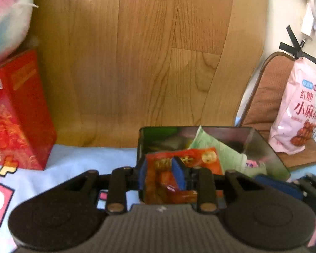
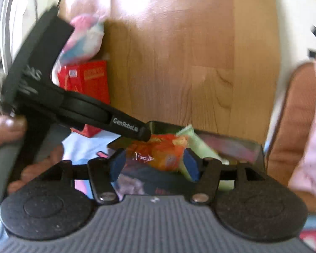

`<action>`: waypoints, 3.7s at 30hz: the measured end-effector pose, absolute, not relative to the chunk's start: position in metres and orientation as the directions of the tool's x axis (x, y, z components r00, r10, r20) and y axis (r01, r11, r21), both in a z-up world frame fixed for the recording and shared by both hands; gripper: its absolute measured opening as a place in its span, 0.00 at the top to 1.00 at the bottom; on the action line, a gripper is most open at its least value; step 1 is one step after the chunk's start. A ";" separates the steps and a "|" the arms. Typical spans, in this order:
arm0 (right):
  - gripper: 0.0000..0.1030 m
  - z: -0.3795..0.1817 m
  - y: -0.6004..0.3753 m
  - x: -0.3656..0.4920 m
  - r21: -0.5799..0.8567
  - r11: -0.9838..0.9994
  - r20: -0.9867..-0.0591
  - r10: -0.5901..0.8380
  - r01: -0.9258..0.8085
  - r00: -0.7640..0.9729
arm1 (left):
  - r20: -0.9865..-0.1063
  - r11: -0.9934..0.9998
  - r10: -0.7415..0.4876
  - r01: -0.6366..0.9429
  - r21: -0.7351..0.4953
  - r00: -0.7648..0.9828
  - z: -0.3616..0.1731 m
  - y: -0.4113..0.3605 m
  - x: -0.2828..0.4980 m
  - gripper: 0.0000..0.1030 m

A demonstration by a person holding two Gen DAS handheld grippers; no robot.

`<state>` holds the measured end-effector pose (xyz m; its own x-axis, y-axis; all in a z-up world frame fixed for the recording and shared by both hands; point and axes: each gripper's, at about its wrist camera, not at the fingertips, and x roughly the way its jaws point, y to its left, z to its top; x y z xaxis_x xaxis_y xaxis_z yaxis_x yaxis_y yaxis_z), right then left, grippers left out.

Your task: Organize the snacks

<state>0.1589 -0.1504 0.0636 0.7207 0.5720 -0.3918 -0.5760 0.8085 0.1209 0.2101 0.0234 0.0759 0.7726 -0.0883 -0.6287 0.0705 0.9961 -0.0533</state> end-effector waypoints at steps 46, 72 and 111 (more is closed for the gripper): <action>0.00 0.056 -0.228 0.000 0.616 0.782 -0.433 0.436 -0.094 0.789 | -0.498 0.959 0.250 -0.141 0.247 0.830 0.080 0.014 0.002 0.00; 0.00 0.051 -0.233 -0.003 0.634 0.770 -0.431 0.429 -0.071 0.794 | -0.472 0.914 0.324 -0.143 0.379 0.820 0.070 0.010 0.000 0.00; 0.00 0.063 -0.212 -0.018 0.468 0.878 -0.393 0.314 -0.106 0.864 | -0.645 0.988 0.124 -0.034 0.151 0.754 0.059 0.019 0.003 0.00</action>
